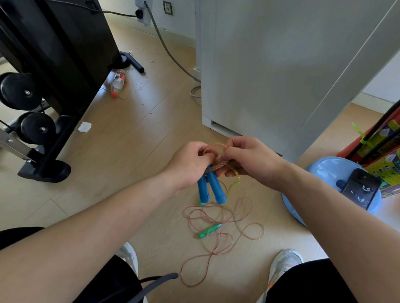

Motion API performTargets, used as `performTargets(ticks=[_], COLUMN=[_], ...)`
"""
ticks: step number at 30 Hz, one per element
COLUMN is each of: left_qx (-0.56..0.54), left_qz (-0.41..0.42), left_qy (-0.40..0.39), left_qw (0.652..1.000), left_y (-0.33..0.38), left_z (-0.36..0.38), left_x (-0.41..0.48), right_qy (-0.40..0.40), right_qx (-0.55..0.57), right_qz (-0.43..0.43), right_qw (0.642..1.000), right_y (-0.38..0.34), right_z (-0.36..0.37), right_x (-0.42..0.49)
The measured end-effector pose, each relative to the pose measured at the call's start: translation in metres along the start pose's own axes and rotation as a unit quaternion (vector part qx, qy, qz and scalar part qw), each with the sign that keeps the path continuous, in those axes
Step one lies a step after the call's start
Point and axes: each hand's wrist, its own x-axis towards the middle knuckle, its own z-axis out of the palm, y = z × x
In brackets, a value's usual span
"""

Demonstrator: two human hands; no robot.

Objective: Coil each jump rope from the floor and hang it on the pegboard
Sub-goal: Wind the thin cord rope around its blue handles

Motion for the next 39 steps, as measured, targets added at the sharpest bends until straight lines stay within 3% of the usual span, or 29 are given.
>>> performTargets(ticks=[5, 10, 17, 22, 29, 35, 39], left_qx=[0.062, 0.022, -0.169, -0.298, -0.319, -0.308, -0.2], left_qz=[0.026, 0.012, -0.044, -0.08, -0.082, -0.068, -0.003], left_qy=[0.029, 0.018, -0.083, -0.106, -0.092, -0.093, -0.097], left_qw=[0.997, 1.0, 0.981, 0.945, 0.94, 0.944, 0.975], left_y=[0.001, 0.002, -0.005, -0.004, -0.006, -0.003, -0.005], left_z=[-0.005, -0.006, -0.007, -0.013, -0.014, -0.014, -0.009], left_x=[0.003, 0.006, 0.008, 0.01, 0.01, 0.009, 0.005], right_qy=[0.014, 0.045, 0.065, 0.063, 0.106, 0.091, 0.085], right_qx=[-0.017, -0.055, -0.169, -0.125, -0.302, -0.31, -0.3], right_qz=[0.021, 0.039, 0.061, -0.044, -0.088, -0.104, -0.089], right_qw=[1.0, 0.997, 0.982, 0.989, 0.943, 0.941, 0.946], right_y=[0.001, 0.003, 0.005, 0.004, -0.002, 0.0, 0.004], right_z=[-0.004, -0.003, -0.003, -0.002, 0.004, 0.002, -0.003], right_x=[0.0, 0.003, 0.003, -0.002, -0.006, -0.004, -0.001])
